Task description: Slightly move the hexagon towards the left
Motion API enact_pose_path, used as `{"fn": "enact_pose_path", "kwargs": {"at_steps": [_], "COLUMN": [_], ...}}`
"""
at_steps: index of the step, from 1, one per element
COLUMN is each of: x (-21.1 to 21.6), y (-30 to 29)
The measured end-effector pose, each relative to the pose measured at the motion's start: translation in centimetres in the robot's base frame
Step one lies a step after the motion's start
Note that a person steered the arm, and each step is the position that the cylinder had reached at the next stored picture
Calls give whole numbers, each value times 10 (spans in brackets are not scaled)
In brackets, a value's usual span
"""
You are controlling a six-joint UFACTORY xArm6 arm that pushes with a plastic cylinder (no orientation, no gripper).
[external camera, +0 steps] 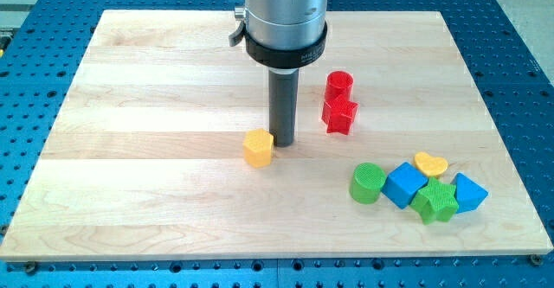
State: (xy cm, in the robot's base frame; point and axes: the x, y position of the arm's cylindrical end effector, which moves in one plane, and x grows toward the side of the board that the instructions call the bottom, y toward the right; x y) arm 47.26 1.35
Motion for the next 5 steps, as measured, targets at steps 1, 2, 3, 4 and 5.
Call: {"fn": "enact_pose_path", "kwargs": {"at_steps": [1,2,3,4,5], "x": [4,15,35,34,31], "y": [39,69,10,-59,-71]}}
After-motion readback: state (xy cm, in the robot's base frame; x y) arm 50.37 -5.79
